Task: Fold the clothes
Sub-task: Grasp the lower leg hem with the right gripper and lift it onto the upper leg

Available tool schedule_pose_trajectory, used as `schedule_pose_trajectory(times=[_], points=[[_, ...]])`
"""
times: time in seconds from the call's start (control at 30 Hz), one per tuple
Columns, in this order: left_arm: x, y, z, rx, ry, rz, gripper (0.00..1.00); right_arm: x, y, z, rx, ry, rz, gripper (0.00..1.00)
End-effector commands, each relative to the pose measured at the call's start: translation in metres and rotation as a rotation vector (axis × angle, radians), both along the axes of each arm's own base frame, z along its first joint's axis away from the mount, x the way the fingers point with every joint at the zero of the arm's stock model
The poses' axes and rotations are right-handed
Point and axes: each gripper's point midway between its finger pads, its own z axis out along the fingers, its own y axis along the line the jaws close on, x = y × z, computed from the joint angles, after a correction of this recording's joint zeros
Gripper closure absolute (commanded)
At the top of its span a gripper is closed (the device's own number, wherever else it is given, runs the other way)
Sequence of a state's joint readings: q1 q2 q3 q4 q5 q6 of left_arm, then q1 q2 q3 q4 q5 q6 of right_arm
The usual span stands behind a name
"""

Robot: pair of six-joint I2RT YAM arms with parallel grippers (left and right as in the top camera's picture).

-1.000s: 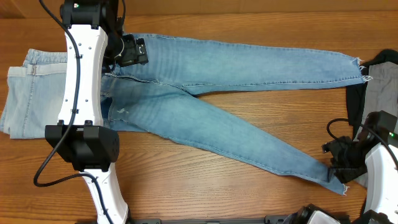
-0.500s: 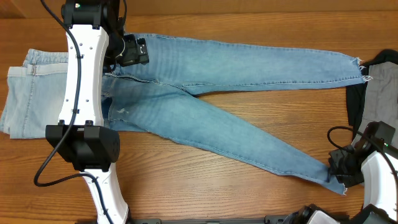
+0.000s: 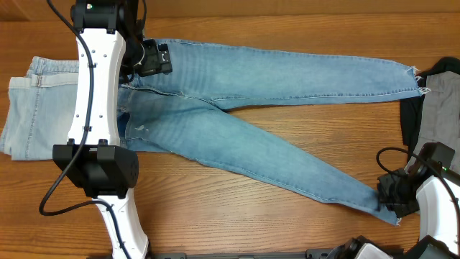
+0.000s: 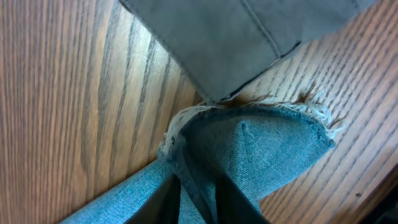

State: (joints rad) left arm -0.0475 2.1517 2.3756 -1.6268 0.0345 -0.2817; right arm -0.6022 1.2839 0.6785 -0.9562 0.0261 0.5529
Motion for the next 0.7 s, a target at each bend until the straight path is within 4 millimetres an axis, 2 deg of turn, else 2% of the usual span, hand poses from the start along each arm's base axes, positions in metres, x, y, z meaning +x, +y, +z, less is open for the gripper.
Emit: schedule_pose_trajectory(times=[0.0,0.07,0.23,0.37,0.53,0.67], points=[[0.0,-0.005,0.001,-0.008,-0.006,-0.023,0.0,0.003,0.001,0.001,0.011,-0.024,0.001,0.96],[0.0,-0.005,0.001,-0.008,-0.007,-0.024,0.0,0.02,0.004,0.011,0.042,-0.092,0.037,0.96],[0.002,-0.005,0.001,-0.009,-0.012,-0.023,0.0,0.075,-0.006,0.071,0.007,-0.282,0.165,0.96],[0.004,-0.005,0.002,-0.009,-0.021,-0.022,0.0,0.109,0.002,0.104,-0.047,-0.378,0.285,0.96],[0.008,-0.005,0.002,-0.01,-0.038,-0.02,0.0,0.151,0.021,0.123,-0.115,-0.512,0.454,0.96],[0.014,-0.005,0.004,-0.011,-0.062,-0.02,0.0,0.18,0.021,0.142,-0.188,-0.628,0.497,0.96]])
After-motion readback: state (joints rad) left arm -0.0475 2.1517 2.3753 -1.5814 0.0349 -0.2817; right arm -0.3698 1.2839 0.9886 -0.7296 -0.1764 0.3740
